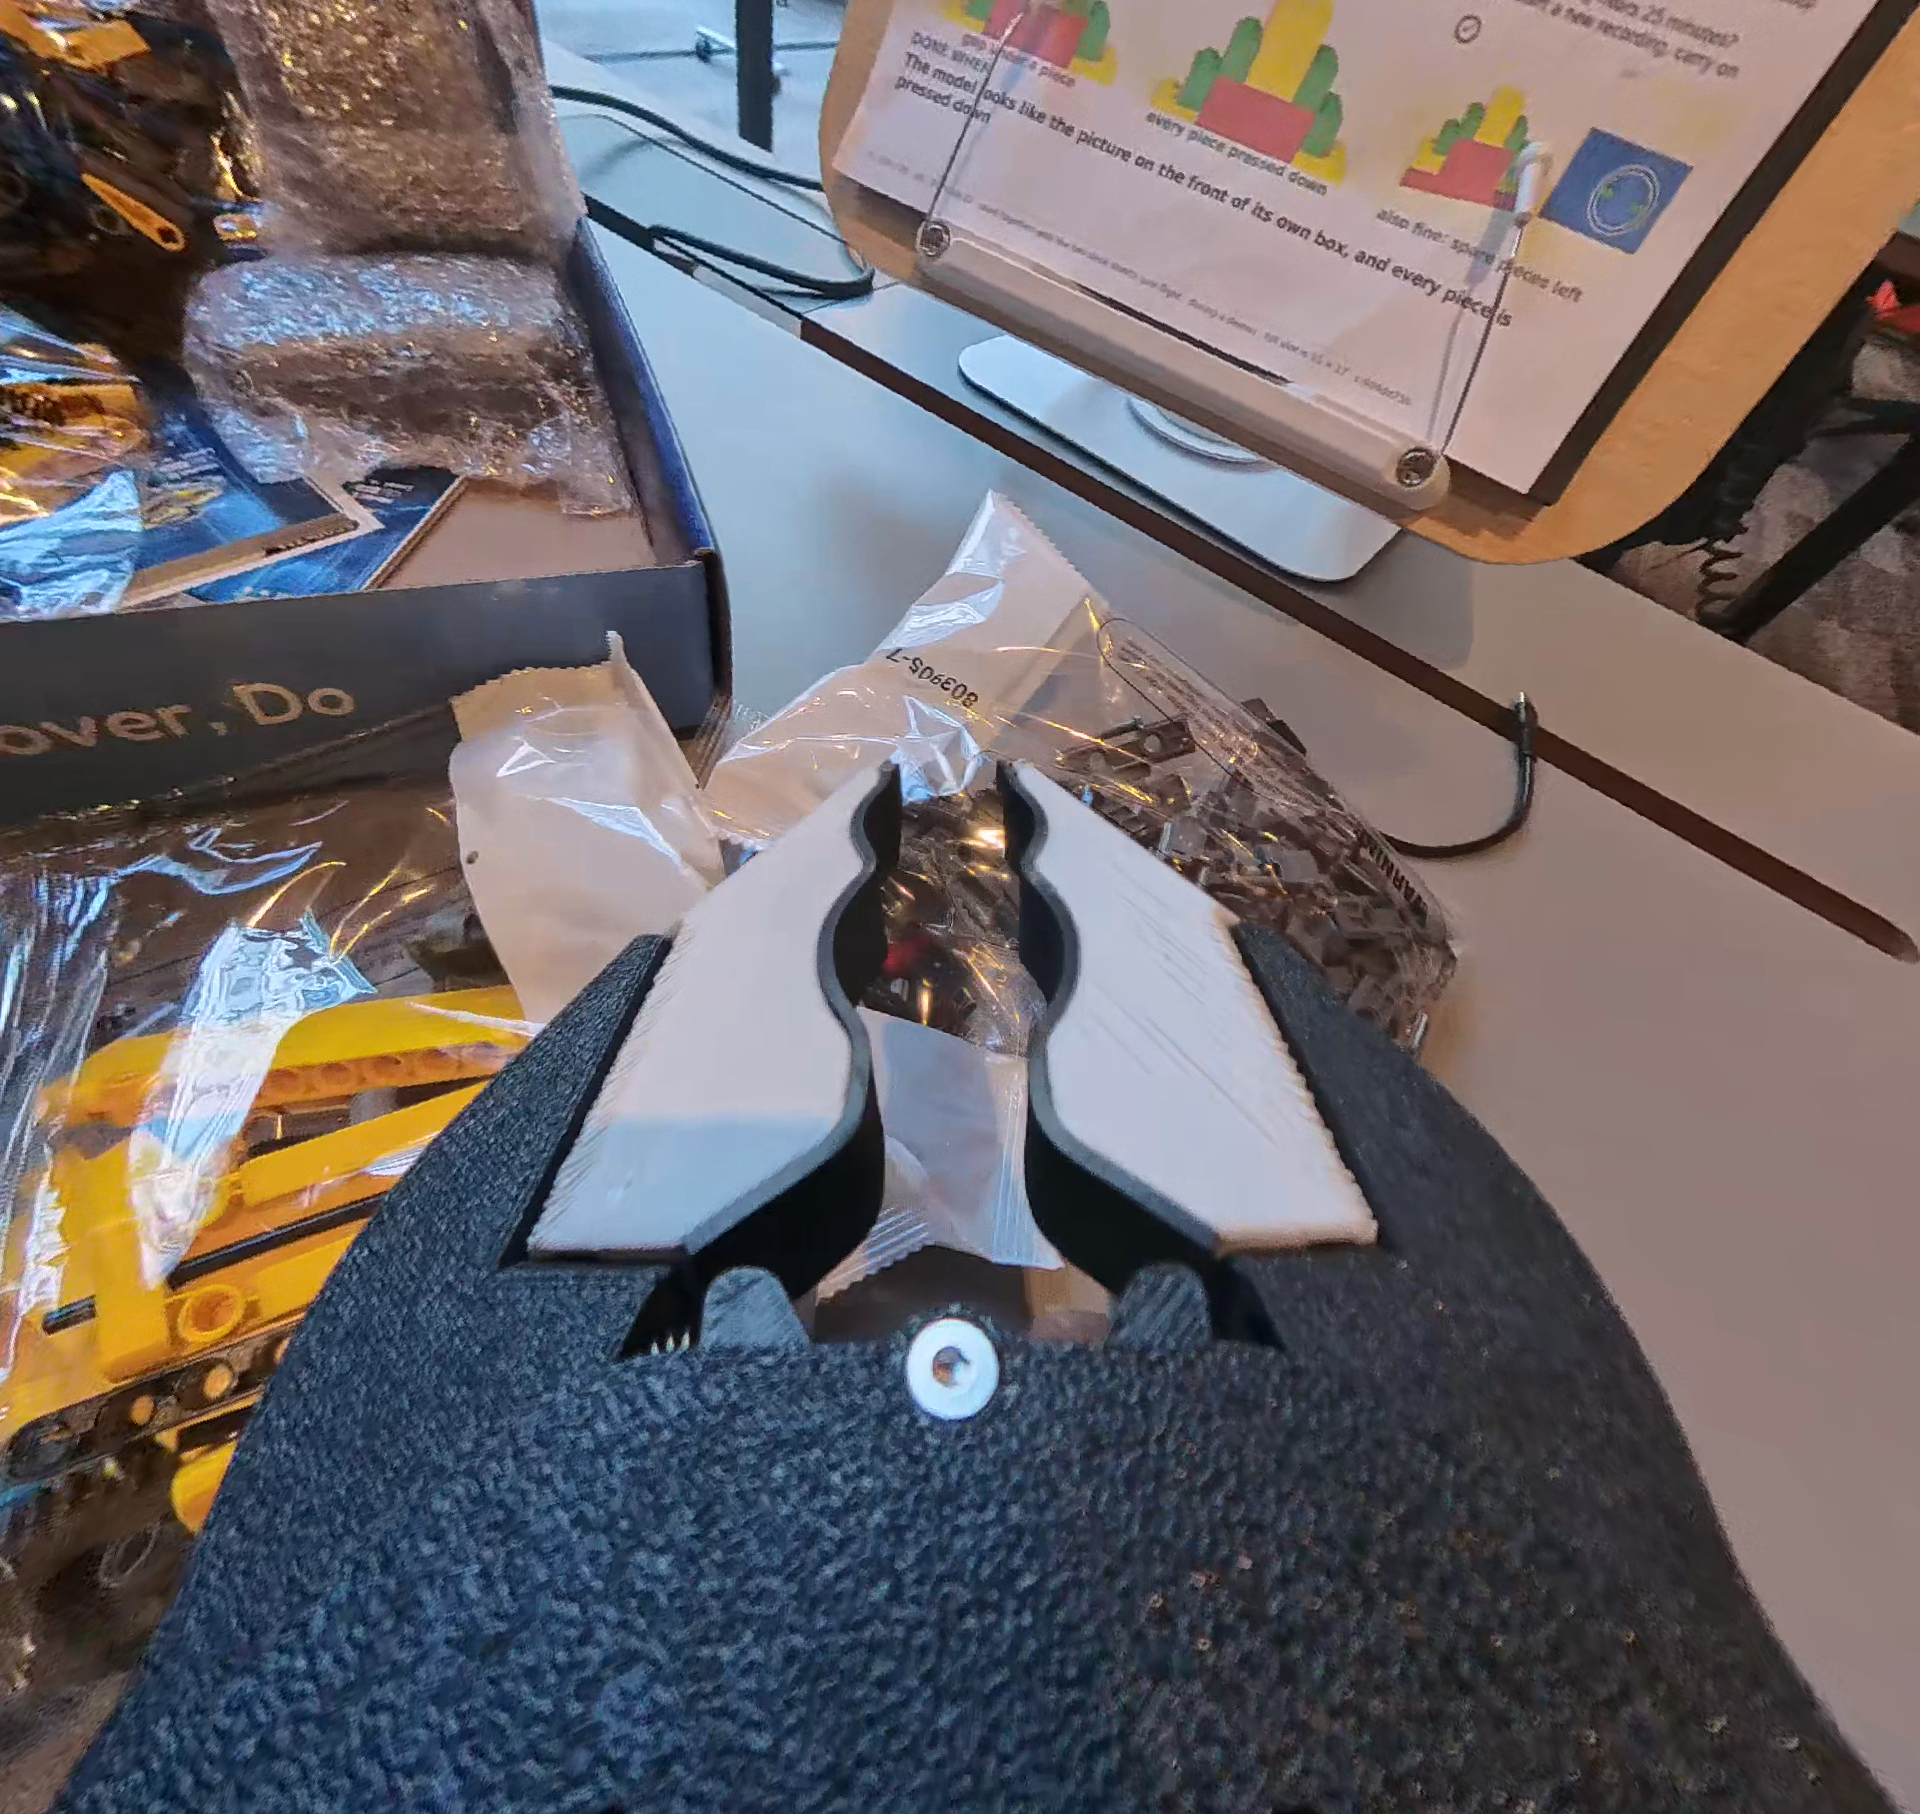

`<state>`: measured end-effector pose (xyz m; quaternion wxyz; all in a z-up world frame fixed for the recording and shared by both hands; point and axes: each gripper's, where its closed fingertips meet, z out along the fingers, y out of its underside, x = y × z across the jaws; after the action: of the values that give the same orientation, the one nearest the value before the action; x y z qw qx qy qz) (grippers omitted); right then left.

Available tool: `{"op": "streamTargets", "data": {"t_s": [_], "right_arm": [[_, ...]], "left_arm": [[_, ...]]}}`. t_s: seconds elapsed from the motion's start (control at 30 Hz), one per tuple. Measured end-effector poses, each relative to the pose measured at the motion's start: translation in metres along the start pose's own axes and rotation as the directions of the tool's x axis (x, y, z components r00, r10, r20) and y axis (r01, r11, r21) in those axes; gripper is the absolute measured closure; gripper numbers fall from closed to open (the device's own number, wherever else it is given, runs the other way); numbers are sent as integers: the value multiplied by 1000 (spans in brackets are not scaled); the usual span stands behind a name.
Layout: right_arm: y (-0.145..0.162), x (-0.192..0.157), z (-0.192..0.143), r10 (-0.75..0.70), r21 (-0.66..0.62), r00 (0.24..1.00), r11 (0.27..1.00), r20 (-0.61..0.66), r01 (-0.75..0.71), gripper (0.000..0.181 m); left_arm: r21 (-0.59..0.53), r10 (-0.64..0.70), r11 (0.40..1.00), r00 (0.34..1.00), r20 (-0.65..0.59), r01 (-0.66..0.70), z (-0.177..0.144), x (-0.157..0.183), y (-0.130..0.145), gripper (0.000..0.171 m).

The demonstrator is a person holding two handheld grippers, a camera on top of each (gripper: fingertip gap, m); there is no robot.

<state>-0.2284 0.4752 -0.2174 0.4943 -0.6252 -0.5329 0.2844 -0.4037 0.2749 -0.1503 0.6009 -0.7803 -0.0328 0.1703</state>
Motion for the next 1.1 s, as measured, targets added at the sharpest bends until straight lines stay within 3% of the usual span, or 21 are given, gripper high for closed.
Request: {"op": "streamTargets", "data": {"t_s": [0.07,0.13,0.27,0.47,0.5,0.63,0.67,0.73,0.9,0.97,1.0,1.03,1.1], "right_arm": [[-1,-3,0,-21,1,1000,1000,-2,21,163],[-2,-6,0,-23,7,1000,1000,8,23,163],[-9,-10,-5,-21,31,999,999,25,20,163],[-23,-13,-15,-21,81,1000,996,21,20,163],[-24,-14,-16,-21,88,1000,996,23,19,163],[-23,-19,-14,-26,83,999,996,32,23,163],[-21,-20,-13,-29,76,999,997,36,26,163],[-19,-22,-12,-39,67,998,997,40,36,164],[-21,-23,-13,-49,71,998,996,38,47,164],[-22,-20,-14,-49,74,998,996,30,46,164],[-21,-19,-15,-42,73,999,997,35,39,162],[-21,-19,-14,-29,69,999,997,45,26,159],[-20,-19,-14,1,62,998,998,68,-5,151]], "left_arm": [[-95,80,992,994,-77,-87,-5,9,6,130],[-244,180,944,967,-182,-221,-13,16,20,113],[-462,267,796,912,-313,-391,-37,7,46,98],[-708,254,556,901,-353,-434,-57,-17,108,82],[-711,225,557,902,-368,-429,-56,-13,115,91],[-693,152,590,900,-409,-414,-55,-10,118,101],[-683,157,592,893,-422,-427,-57,-11,116,116],[-661,193,628,906,-378,-410,-55,-20,104,171],[-693,275,595,914,-299,-406,-62,-46,103,171],[-678,252,632,927,-279,-376,-64,-45,94,171],[-665,209,656,933,-292,-355,-66,-37,90,153],[-669,156,664,937,-314,-335,-68,-29,89,120],[-706,89,637,940,-331,-309,-71,-18,96,101]]}}
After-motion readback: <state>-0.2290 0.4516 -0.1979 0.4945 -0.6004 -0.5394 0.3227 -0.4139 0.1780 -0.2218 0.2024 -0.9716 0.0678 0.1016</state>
